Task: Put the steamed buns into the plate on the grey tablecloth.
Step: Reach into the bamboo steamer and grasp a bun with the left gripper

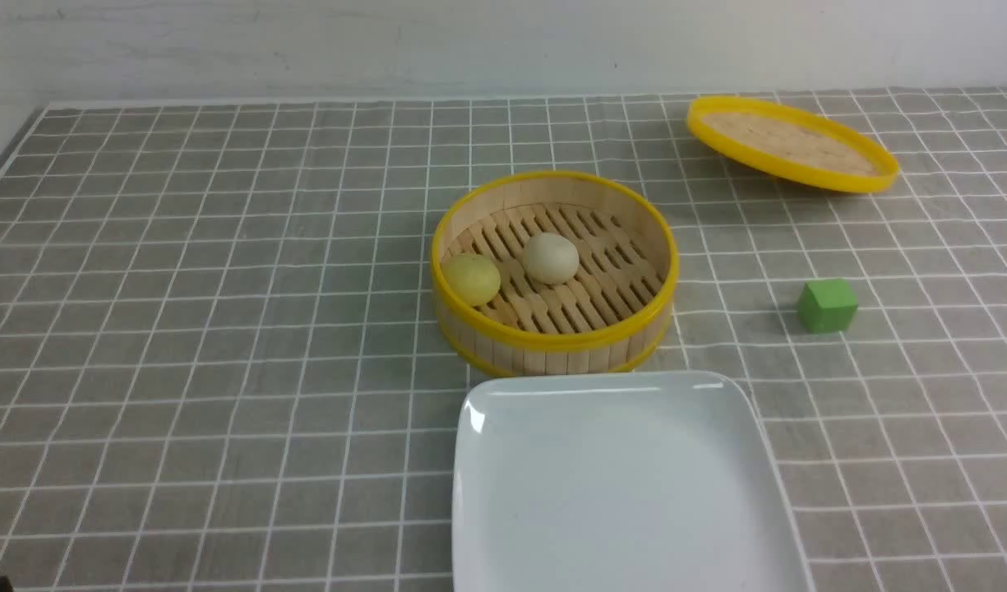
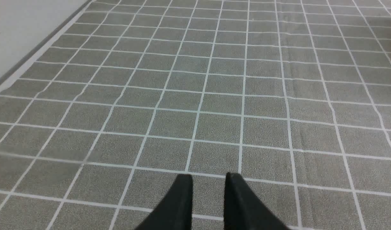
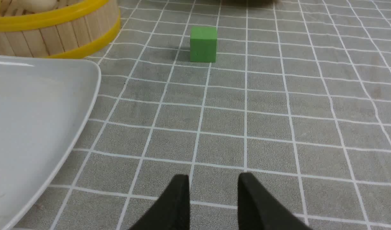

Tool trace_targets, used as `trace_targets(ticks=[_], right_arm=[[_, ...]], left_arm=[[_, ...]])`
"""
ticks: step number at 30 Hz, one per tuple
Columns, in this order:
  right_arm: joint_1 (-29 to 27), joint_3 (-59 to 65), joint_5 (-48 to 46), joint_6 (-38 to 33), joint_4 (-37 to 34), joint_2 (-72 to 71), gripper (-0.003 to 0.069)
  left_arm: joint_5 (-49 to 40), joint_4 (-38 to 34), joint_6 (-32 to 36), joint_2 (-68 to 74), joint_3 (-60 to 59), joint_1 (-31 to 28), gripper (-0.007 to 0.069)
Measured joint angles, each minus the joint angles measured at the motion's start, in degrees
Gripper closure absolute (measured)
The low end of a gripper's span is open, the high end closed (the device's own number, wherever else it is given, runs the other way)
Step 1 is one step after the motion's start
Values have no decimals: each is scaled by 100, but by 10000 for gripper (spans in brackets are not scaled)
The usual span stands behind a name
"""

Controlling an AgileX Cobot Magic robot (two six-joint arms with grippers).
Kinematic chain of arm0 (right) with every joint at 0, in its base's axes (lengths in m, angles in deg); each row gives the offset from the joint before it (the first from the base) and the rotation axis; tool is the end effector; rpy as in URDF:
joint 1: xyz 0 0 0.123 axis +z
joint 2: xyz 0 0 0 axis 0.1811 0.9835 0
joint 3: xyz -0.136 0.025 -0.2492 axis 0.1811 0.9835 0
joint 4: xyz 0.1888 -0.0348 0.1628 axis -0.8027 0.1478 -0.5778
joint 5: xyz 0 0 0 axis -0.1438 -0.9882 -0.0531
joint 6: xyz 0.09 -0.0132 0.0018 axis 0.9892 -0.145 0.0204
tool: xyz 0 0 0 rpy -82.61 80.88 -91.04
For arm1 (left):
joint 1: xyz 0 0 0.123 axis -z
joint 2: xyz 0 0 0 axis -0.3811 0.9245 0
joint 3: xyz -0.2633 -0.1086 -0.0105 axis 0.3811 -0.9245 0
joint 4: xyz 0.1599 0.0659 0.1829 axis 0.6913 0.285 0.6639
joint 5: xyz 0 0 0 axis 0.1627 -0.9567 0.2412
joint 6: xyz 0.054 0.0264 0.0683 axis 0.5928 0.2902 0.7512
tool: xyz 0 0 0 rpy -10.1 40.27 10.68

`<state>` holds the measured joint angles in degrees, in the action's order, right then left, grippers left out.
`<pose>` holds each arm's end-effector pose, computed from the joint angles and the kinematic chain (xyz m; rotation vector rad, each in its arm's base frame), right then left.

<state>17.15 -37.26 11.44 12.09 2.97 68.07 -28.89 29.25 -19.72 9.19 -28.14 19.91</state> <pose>0.0514 0.0064 0.1711 -0.1027 1.8877 0.0933 0.0522 0.0082 0.1724 -0.0902 1.8612 0.0885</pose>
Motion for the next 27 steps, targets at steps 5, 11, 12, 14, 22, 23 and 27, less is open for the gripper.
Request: trace_targets(ticks=[5,11,12,14,22,23,27], right_arm=[[0,0,0,0,0,0,419],[0,0,0,0,0,0,419],[0,0,0,0,0,0,419],[0,0,0,0,0,0,419],[0,0,0,0,0,0,419],[0,0,0,0,0,0,419],[0,0,0,0,0,0,419]], left_arm=[[0,0,0,0,0,0,440],[0,0,0,0,0,0,429],[0,0,0,0,0,0,428],[0,0,0,0,0,0,426],[0,0,0,0,0,0,422],[0,0,0,0,0,0,421],[0,0,0,0,0,0,413]])
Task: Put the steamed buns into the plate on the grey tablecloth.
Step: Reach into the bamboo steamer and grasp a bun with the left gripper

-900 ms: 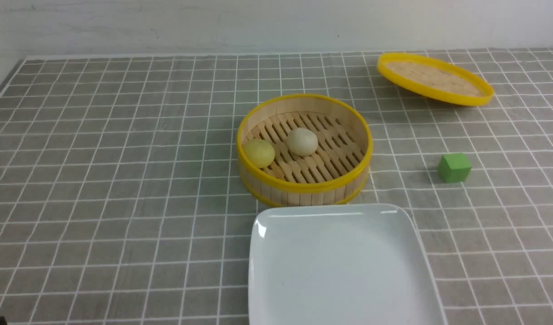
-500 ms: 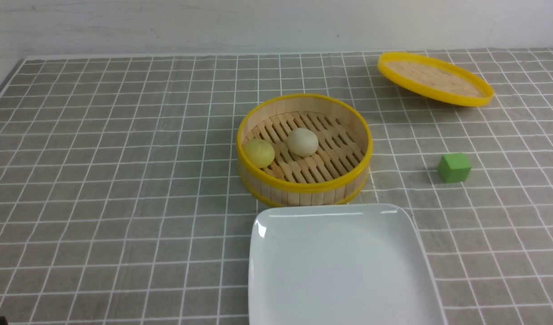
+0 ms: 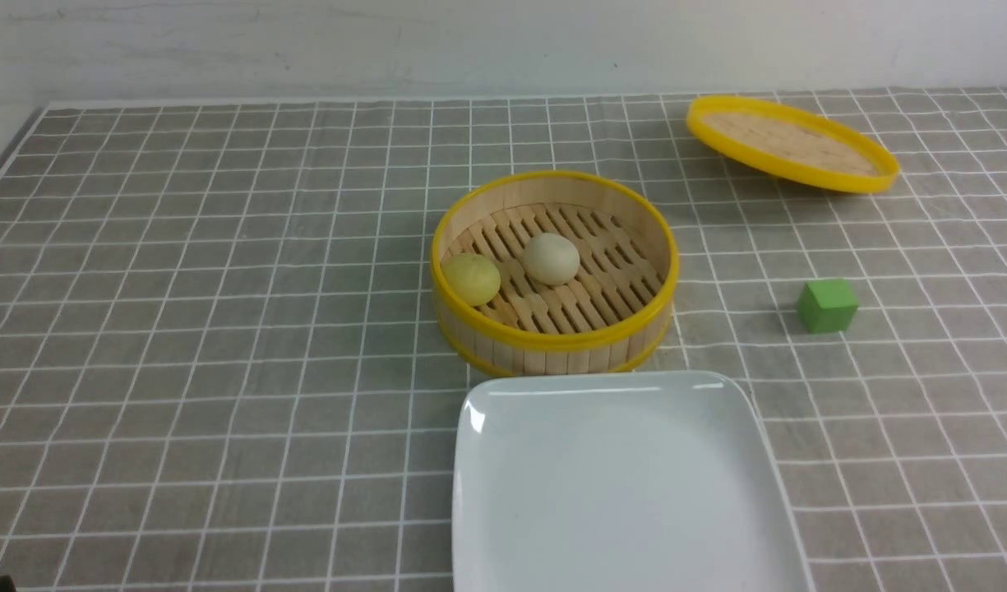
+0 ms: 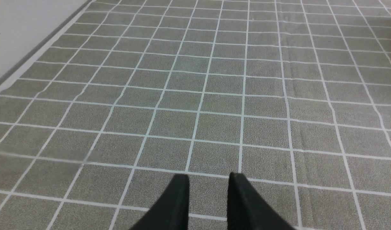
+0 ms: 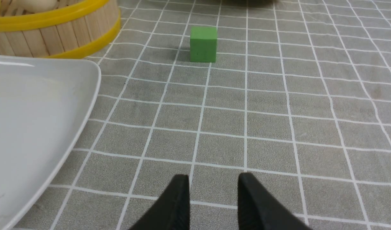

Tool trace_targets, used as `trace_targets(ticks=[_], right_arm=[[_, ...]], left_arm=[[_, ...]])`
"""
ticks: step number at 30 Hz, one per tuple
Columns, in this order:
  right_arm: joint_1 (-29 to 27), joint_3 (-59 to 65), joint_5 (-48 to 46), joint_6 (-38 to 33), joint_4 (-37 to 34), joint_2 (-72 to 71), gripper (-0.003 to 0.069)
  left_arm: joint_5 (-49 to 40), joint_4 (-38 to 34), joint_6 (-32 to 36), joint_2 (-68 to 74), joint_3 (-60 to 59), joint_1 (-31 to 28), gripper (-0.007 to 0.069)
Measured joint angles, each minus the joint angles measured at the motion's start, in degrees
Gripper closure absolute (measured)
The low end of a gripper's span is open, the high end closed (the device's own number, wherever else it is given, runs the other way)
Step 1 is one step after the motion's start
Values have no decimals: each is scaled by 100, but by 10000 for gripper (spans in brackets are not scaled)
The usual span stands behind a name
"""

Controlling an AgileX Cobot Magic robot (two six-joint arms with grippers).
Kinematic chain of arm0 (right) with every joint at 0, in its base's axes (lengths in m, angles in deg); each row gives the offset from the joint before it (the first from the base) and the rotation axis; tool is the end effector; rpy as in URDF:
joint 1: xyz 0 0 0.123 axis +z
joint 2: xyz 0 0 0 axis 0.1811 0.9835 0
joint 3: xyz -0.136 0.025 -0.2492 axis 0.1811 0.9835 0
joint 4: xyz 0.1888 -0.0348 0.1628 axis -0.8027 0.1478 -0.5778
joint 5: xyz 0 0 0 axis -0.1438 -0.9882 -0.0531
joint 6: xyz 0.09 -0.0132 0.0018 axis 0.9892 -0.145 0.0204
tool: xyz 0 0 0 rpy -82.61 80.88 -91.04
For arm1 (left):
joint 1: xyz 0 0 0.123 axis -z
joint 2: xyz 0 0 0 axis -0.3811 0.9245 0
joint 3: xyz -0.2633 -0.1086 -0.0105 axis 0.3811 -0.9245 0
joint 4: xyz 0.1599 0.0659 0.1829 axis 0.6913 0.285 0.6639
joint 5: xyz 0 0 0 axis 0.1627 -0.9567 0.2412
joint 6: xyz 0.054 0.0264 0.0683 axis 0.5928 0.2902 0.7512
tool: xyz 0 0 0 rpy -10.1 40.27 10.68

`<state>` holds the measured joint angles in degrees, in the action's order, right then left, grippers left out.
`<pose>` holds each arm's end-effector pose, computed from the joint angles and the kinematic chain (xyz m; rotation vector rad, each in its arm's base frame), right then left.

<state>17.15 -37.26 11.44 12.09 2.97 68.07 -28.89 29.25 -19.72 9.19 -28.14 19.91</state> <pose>0.0514 0.0064 0.1711 -0.1027 1.8877 0.0933 0.0522 0.0082 0.1724 -0.0902 1.8612 0.0885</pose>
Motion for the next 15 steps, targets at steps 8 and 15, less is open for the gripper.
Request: trace_targets(ticks=[8,15], right_arm=[[0,0,0,0,0,0,419],[0,-2,0,0,27,0,419]], left_arm=[[0,0,0,0,0,0,409],[0,22,0,0,0,0,408]])
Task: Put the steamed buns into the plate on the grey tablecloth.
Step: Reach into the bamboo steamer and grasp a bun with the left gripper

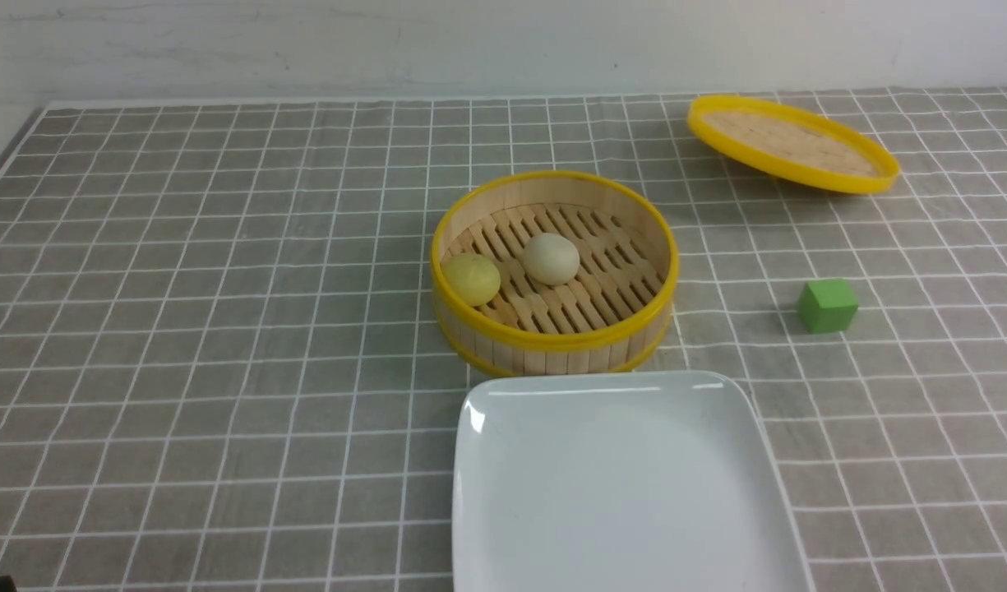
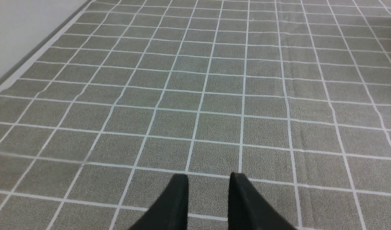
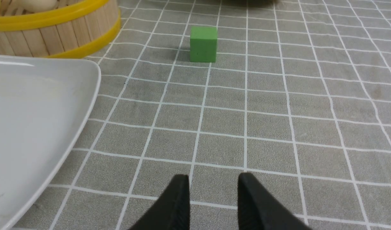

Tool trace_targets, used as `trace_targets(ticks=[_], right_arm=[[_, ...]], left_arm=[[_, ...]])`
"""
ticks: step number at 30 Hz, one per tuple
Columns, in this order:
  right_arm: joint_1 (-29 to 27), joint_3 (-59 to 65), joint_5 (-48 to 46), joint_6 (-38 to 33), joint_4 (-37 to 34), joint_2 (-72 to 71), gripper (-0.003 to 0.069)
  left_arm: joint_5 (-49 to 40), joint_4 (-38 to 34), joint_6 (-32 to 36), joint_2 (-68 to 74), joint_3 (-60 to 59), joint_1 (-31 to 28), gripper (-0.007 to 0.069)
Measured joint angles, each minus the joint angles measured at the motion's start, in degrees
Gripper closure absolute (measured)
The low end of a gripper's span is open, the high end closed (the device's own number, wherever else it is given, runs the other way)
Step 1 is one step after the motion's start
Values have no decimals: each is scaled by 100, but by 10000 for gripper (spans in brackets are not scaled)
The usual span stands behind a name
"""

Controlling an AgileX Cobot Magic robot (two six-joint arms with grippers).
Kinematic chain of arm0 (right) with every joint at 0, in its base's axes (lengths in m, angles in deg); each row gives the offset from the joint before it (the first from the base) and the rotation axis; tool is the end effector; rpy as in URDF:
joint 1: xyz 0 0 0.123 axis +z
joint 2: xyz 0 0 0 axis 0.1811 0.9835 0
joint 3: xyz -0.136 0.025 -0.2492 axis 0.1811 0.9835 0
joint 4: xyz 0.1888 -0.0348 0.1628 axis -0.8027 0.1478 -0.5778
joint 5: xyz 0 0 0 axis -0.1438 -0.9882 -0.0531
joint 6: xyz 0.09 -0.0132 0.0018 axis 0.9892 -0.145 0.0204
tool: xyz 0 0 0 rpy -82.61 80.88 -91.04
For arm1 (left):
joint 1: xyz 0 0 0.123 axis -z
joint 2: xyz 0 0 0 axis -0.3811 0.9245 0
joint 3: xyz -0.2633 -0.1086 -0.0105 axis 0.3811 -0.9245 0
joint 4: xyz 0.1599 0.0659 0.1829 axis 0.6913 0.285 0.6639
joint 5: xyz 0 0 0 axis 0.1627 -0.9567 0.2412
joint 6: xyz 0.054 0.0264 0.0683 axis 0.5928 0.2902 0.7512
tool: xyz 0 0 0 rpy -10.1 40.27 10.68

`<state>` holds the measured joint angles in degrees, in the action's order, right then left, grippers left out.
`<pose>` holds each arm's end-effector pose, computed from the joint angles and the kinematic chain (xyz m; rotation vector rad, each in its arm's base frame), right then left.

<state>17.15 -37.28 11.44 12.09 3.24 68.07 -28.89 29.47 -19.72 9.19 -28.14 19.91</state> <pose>0.0515 0.0063 0.1713 -0.1056 1.8871 0.0886 0.0522 0.0083 0.1725 -0.0878 1.8611 0.0923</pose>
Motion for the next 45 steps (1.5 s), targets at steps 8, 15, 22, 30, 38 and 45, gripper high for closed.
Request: trace_targets(ticks=[8,15,22,30,38,45], right_arm=[[0,0,-20,752,-1712,0,419],[0,25,-66,1466,-3613,0,419],[-5,25,-418,1509,-3955,0,419],[-5,-1436,-1024,1509,-2760,484,520],[-5,-3678,-3408,1509,-704,3137,672],[-5,-4074,-4313,474,-1417,4998,671]], left_arm=[[49,-1511,-1456,0,0,0,400],[39,-4231,-3865,0,-15,0,391],[519,-4506,-4175,0,-15,0,389],[118,-5079,-2410,0,1120,0,446],[-2482,-4824,-45,2047,3276,0,622],[-4637,-4592,1320,4416,3483,0,622]])
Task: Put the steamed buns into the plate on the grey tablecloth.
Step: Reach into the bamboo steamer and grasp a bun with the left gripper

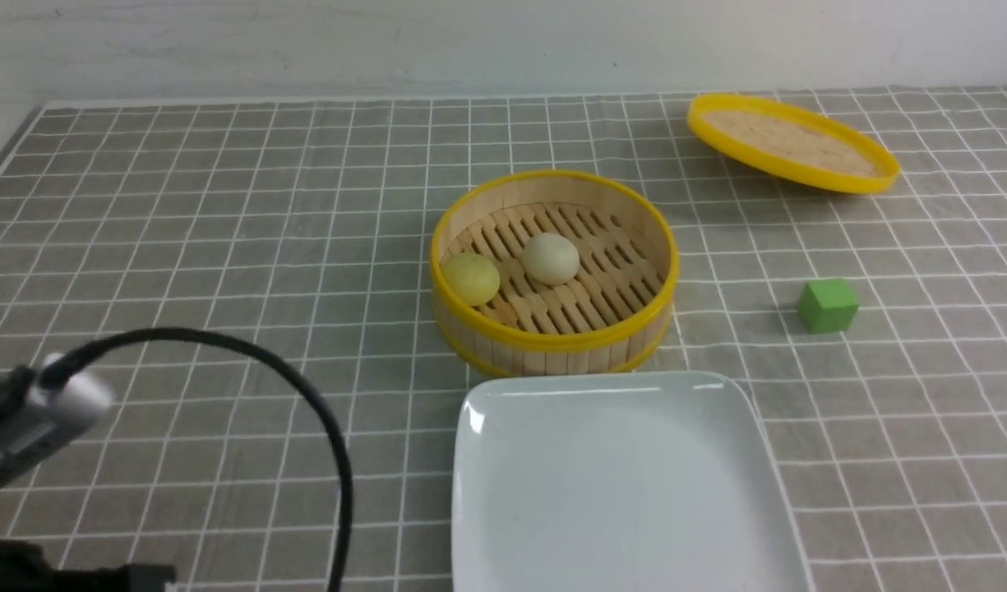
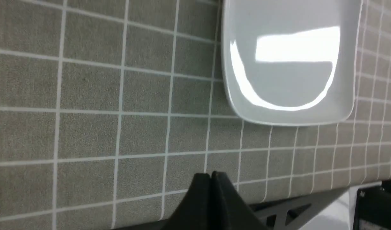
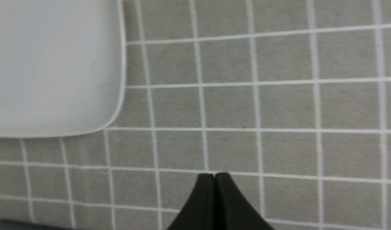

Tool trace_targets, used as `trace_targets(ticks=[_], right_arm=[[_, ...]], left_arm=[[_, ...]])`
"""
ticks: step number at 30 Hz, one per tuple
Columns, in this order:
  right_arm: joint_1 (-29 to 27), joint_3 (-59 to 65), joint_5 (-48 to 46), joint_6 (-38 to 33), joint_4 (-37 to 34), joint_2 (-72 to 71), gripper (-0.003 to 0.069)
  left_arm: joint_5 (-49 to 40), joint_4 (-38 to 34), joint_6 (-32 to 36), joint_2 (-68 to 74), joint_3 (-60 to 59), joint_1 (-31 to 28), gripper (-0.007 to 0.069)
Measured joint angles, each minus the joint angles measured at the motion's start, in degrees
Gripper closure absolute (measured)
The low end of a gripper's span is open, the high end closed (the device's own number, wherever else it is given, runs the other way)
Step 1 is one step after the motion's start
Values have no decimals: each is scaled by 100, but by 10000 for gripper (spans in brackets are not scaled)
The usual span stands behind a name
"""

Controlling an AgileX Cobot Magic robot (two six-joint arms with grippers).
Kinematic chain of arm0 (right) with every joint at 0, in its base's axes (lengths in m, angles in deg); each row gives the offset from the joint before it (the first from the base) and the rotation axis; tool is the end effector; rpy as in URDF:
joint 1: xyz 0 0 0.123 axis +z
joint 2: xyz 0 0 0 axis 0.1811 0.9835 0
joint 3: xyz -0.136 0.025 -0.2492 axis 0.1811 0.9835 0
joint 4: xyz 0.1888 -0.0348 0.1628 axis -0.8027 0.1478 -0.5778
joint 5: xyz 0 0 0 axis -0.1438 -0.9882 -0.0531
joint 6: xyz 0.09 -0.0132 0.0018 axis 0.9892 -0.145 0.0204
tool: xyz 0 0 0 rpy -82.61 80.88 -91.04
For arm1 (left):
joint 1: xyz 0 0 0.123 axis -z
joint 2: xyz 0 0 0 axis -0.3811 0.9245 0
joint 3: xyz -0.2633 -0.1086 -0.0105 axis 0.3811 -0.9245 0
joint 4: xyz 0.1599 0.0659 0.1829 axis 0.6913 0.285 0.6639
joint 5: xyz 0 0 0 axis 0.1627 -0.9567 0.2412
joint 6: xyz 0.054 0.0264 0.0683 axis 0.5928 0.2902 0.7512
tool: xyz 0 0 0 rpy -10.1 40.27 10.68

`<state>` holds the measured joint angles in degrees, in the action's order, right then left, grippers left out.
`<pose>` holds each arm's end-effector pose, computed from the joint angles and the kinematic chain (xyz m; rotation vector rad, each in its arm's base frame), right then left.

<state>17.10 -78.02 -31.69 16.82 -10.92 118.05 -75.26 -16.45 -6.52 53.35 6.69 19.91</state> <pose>0.1239 0.0355 0.2802 0.0438 2.8037 0.3998 0.1035 -0.0442 0.2735 -0.1877 2.6974 -0.8208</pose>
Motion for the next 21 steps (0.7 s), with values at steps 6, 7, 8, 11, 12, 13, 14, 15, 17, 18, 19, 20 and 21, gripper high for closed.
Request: trace_targets(ticks=[6,7,8,11,12,13,14,15,17,18,19,20,21], right_arm=[[86,-373,362,-1224,-1088,762,644],[189,-632,415,-1516,-1281,1072,621],[264,-803,415,-1613,-1326,1263,604],[514,-1294,381,-1730,-1323,1777,552],[625,-1483,359,-1756,-1267,1966,529],[737,-1658,320,-1755,-1192,2141,504],[759,-1690,314,-1755,-1174,2173,498],[902,-1882,262,-1749,-1033,2385,462],[1088,-2047,225,-1661,-816,2640,407],[1136,-2064,210,-1604,-754,2725,384],[1188,-2071,184,-1544,-696,2786,370],[1212,-2075,162,-1490,-632,2832,356],[1243,-2075,124,-1447,-577,2888,341]], left_arm=[[73,-925,1305,922,823,0,621],[-42,-946,1444,1235,1323,0,617],[-122,-892,1435,1489,1609,0,613],[-199,-678,1265,2045,2298,5,606],[-199,-530,1175,2201,2528,48,604],[-199,-391,1088,2346,2693,118,602],[-199,-314,1039,2448,2769,165,601],[-199,-18,827,2637,2965,354,596],[-156,495,394,2982,3274,922,582],[-106,699,199,3137,3373,1186,571],[-32,961,-76,3273,3507,1394,557],[27,1168,-322,3380,3624,1597,545],[96,1491,-665,3663,3826,1887,518]])
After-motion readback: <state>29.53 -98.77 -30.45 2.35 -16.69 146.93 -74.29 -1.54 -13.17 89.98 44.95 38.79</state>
